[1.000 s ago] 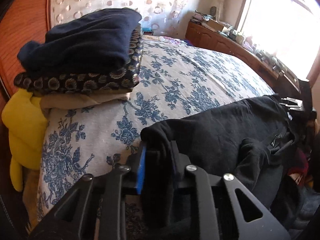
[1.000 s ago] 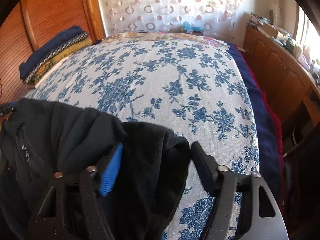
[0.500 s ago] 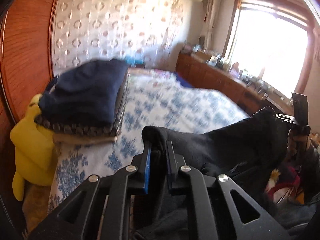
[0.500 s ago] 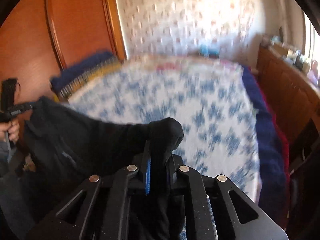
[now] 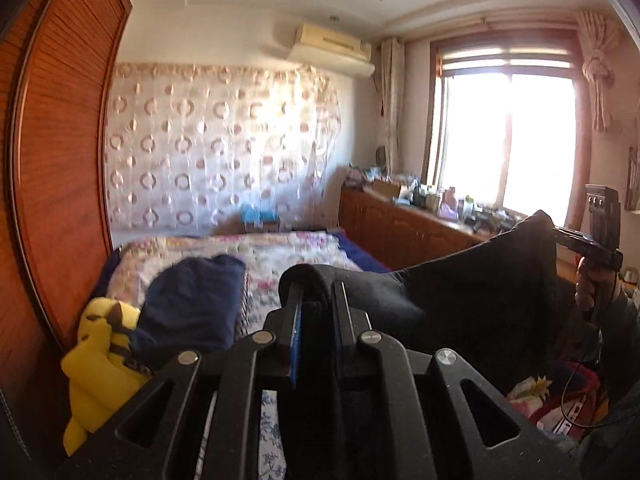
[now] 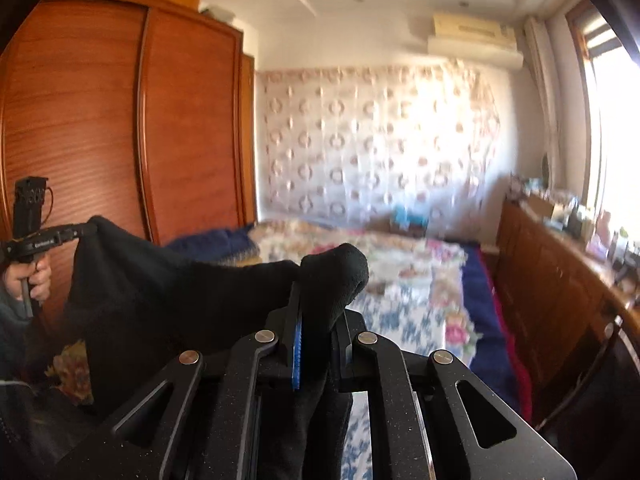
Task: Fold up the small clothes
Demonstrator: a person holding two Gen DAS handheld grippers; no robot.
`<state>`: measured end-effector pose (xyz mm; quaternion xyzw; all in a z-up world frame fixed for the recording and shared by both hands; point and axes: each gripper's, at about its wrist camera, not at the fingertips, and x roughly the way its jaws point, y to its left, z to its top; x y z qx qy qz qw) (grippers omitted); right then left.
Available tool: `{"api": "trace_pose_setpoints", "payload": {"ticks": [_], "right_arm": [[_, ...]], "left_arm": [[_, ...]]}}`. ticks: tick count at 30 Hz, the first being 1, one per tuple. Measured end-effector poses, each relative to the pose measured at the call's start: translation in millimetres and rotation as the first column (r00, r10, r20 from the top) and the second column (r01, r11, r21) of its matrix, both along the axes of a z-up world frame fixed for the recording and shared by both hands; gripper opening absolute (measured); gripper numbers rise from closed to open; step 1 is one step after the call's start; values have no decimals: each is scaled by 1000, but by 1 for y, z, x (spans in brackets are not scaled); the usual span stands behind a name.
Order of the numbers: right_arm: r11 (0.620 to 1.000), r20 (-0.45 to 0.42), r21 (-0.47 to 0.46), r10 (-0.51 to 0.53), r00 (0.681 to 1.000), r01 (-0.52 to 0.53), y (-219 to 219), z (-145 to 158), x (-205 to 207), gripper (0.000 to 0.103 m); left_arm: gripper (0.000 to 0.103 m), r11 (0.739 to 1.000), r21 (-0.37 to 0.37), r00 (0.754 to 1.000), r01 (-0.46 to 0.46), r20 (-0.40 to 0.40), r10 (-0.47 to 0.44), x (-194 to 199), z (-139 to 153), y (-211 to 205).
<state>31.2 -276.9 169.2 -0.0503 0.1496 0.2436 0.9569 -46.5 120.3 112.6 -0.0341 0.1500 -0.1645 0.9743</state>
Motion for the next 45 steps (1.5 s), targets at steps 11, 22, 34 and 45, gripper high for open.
{"api": "trace_pose_setpoints", "payload": {"ticks": [11, 22, 34, 45], "right_arm": [[999, 142, 16, 36, 989, -39, 4, 77, -43, 7], [999, 140, 4, -53, 989, 53, -8, 111, 18, 7], [912, -222, -219, -392, 893, 346, -15, -32, 266, 48], [949, -382, -182, -310, 871, 258, -16, -129, 245, 50]], "left_arm": [[10, 999, -43, 988, -17, 154, 24, -27, 51, 17], [10, 993, -9, 983, -116, 144, 116, 78, 79, 16], [25, 977, 155, 972, -146, -164, 171, 252, -31, -7], [49, 982, 188, 960, -5, -273, 57, 209, -86, -44]]}}
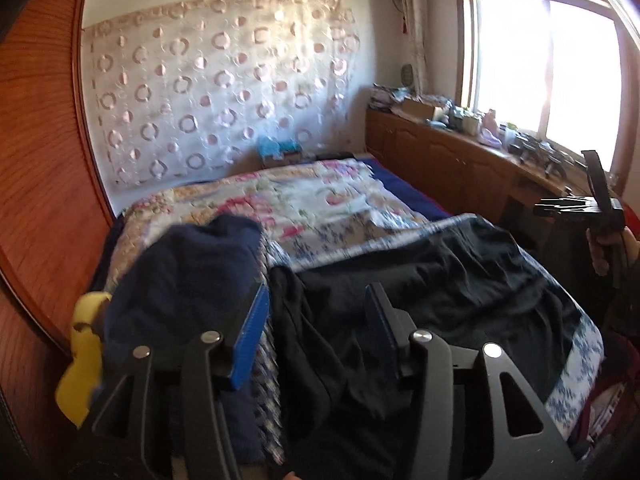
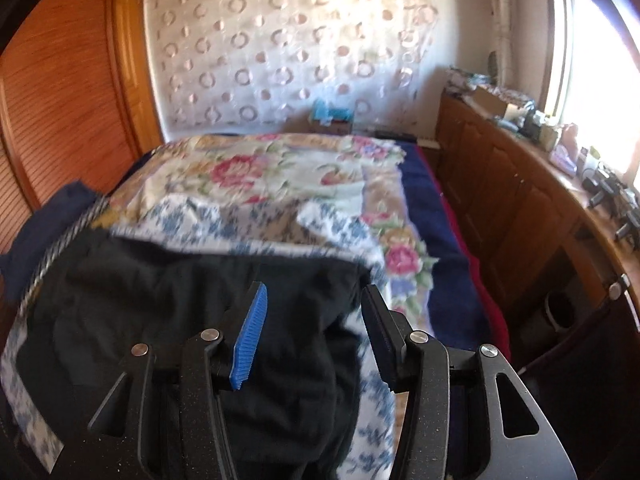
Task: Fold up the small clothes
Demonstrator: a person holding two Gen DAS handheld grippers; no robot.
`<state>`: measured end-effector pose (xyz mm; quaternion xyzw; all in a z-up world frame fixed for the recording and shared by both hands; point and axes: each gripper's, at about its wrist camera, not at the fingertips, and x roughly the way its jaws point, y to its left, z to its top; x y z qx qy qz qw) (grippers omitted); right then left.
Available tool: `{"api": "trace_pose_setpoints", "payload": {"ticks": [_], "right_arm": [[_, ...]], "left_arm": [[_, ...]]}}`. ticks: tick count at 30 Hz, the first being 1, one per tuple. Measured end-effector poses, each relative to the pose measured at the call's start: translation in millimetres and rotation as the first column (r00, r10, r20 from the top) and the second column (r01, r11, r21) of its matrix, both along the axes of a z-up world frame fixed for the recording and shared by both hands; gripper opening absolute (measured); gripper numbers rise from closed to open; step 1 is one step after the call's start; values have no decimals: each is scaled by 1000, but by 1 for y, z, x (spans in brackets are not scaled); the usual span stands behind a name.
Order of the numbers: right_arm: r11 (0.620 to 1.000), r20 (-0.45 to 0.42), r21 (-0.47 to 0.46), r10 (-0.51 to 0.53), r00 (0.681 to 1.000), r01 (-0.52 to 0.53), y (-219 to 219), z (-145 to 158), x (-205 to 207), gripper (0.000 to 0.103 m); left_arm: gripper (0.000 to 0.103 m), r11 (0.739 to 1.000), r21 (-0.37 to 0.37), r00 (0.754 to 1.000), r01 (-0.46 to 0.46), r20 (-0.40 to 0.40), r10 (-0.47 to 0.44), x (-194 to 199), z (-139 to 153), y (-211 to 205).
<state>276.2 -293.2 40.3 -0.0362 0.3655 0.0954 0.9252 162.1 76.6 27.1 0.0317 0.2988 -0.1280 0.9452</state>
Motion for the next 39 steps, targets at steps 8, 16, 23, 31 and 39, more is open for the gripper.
{"api": "trace_pose_setpoints", "payload": {"ticks": [8, 16, 23, 31, 39], "right_arm": [[995, -64, 84, 58, 996, -53, 5, -41, -45, 54], [992, -134, 115, 67, 989, -51, 6, -82, -69, 54], [996, -150, 82, 58, 987, -46, 7, -100, -71, 55], [995, -135, 94, 34, 990, -21, 6, -104, -78, 55], [993, -151, 119, 20, 988, -1, -1, -101, -84, 55]], "left_arm": [[50, 999, -23, 991, 30, -127, -33, -21, -56, -10], [50, 1000, -24, 974, 16, -225, -21, -26, -103, -11], [50, 1000, -16, 961, 15, -276, -19, -26, -128, -11], [50, 999, 43, 968, 13, -252, -2, -28, -134, -14], [53, 998, 57, 968, 5, -251, 9, -26, -134, -16]]}}
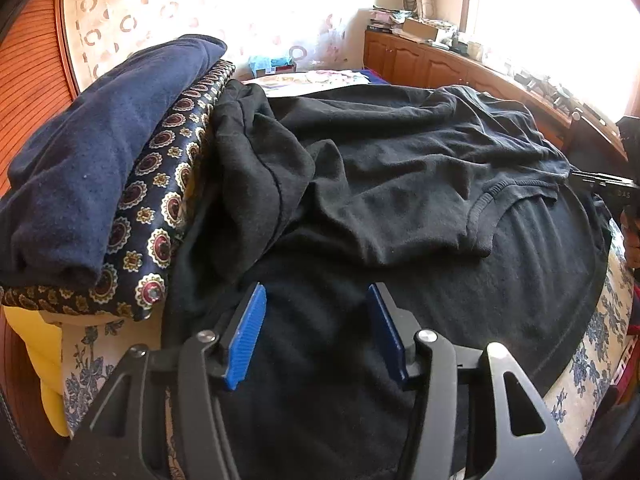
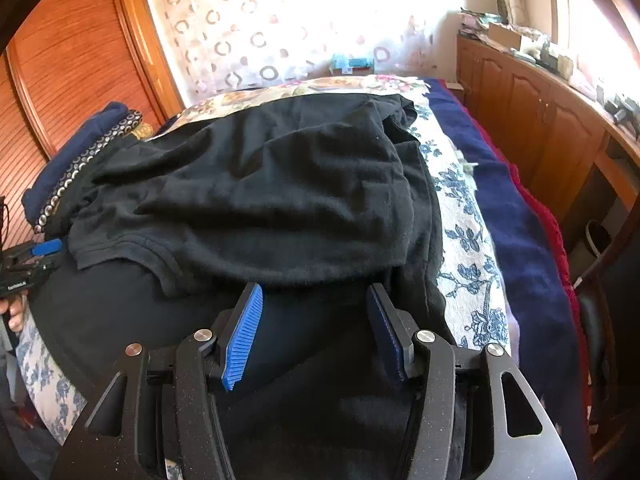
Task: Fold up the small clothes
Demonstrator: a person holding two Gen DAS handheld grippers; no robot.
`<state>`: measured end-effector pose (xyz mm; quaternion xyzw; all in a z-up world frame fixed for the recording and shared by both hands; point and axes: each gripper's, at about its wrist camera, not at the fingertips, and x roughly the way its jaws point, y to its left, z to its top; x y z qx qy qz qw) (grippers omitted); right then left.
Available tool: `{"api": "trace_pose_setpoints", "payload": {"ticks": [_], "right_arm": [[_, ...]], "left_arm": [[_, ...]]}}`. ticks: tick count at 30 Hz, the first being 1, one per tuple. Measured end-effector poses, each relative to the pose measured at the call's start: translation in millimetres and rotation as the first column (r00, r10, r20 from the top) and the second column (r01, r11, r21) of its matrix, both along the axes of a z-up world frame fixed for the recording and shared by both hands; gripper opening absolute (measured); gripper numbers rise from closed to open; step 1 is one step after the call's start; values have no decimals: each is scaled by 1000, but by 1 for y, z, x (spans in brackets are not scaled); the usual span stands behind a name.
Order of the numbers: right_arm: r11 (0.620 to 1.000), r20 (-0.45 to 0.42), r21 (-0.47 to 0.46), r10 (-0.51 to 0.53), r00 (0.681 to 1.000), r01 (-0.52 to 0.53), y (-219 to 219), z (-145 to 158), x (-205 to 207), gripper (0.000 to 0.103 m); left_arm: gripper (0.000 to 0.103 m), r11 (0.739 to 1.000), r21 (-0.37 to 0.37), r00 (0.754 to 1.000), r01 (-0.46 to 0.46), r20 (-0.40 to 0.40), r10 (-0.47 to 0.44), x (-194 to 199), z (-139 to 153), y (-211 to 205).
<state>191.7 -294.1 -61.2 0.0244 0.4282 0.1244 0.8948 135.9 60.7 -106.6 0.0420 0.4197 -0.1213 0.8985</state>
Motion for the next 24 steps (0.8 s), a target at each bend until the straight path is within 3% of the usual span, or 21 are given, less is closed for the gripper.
{"api": "trace_pose_setpoints", "payload": {"ticks": [9, 17, 19, 24], "right_arm": [[999, -1, 1, -48, 999, 48, 4, 2, 33, 55], [999, 13, -14, -51, 999, 51, 6, -3, 33, 55], [998, 10, -19, -51, 999, 51, 7, -4, 34, 56], [994, 13, -103, -44, 999, 45, 19, -5, 34, 58]], "left_arm": [[54, 1000, -1, 1000, 2, -1, -2, 1, 0, 0], [54, 1000, -6, 1000, 1, 2, -1, 1, 0, -2], [44, 999, -42, 1000, -10, 7, 10, 0, 2, 3], [33, 986, -154, 997, -69, 11, 72, 5, 8, 19]]}}
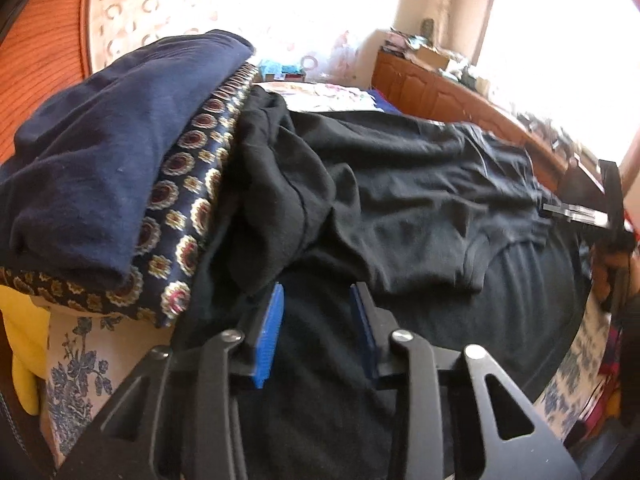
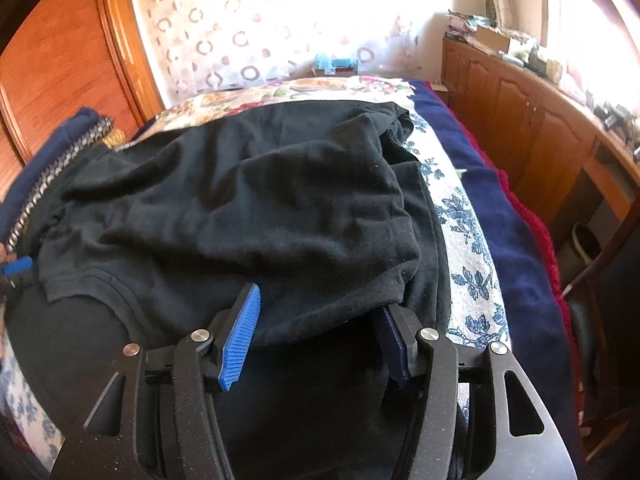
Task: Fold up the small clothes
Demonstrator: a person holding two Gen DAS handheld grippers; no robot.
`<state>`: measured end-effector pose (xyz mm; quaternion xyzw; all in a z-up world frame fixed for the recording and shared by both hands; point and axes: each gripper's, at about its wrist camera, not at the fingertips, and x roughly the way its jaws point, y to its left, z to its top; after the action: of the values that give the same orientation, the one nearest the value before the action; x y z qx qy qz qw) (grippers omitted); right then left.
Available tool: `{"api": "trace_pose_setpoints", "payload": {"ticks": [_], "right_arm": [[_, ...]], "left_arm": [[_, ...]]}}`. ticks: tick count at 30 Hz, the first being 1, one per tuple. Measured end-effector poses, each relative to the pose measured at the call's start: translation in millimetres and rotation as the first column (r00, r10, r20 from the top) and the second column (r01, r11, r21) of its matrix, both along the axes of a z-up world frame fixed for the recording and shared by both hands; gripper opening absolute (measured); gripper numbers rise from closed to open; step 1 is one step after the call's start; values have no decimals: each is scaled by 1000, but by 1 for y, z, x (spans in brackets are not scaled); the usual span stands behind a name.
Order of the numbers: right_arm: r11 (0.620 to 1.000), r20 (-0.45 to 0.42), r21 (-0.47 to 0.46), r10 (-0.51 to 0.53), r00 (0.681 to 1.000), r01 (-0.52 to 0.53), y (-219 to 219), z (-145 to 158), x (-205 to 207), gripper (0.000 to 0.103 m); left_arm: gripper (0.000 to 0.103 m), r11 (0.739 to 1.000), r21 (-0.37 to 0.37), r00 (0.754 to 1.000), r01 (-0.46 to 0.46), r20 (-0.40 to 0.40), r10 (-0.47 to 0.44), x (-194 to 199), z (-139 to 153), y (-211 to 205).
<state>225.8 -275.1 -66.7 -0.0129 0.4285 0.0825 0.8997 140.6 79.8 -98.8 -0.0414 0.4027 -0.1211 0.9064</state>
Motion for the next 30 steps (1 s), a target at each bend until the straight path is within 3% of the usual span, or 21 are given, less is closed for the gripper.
{"api": "trace_pose_setpoints", "payload": {"ticks": [4, 10, 19, 22, 25, 30], "right_arm": [[999, 0, -47, 8, 1000, -8, 7, -2, 1, 62], [999, -2, -39, 8, 1000, -9, 5, -3, 2, 63], [999, -3, -39, 8, 1000, -8, 6, -3, 1, 63], [999, -3, -39, 8, 1000, -8, 6, -3, 1, 63], [999, -3, -38, 8, 1000, -8, 6, -3, 1, 63], [999, -2, -42, 6, 1000, -6, 8, -3, 1, 63]], "left_arm": [[33, 999, 1, 999, -47, 13, 47, 9, 4, 3], [33, 994, 30, 994, -106, -5, 106, 28, 3, 3], [35, 990, 96, 994, -108, -8, 109, 43, -6, -8], [3, 989, 93, 993, -114, 10, 114, 42, -4, -3], [0, 993, 45, 994, -110, 31, 108, 31, 4, 6], [0, 995, -12, 987, -96, 131, 96, 2, 35, 8]]}}
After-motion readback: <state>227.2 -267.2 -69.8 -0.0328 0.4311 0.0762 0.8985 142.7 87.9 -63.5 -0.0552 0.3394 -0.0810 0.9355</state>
